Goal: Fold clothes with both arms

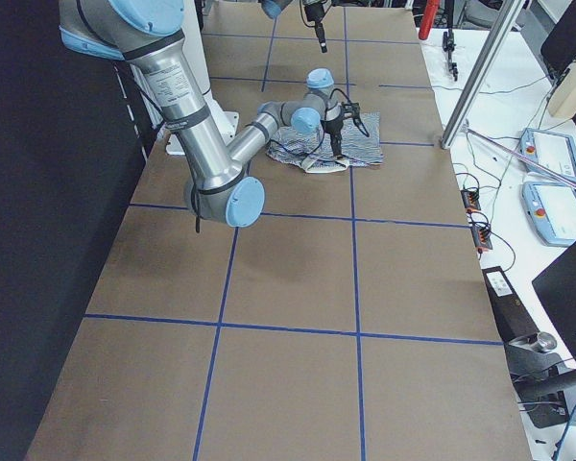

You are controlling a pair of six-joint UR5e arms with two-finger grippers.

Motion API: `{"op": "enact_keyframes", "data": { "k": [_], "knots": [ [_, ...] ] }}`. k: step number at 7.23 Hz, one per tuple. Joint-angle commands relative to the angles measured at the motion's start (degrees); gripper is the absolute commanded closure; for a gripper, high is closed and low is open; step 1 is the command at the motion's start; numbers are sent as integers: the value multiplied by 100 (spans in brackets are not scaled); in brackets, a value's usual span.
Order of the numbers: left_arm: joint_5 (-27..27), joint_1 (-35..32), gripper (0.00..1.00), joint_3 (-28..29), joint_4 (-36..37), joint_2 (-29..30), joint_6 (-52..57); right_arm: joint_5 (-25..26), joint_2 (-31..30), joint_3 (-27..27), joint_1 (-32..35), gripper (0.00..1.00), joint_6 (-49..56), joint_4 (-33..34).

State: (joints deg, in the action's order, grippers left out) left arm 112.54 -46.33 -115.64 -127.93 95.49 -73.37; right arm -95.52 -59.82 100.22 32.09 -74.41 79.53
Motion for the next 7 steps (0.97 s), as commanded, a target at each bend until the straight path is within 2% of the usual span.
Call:
{"op": "enact_keyframes", "data": {
  "k": [1,2,5,7],
  "knots": [
    [-13,1,51,6,22,13,7,1074,-459,929,-1156,13,-2314,422],
    [-21,1,51,6,22,31,-2,1418,-582,929,-1553,15,-3037,423],
    [-22,1,51,7,22,66,-2,1457,-733,842,-1854,15,-3726,405],
    [-22,1,51,15,22,75,-2,1440,-662,789,-1978,32,-4001,370]
  ]
}}
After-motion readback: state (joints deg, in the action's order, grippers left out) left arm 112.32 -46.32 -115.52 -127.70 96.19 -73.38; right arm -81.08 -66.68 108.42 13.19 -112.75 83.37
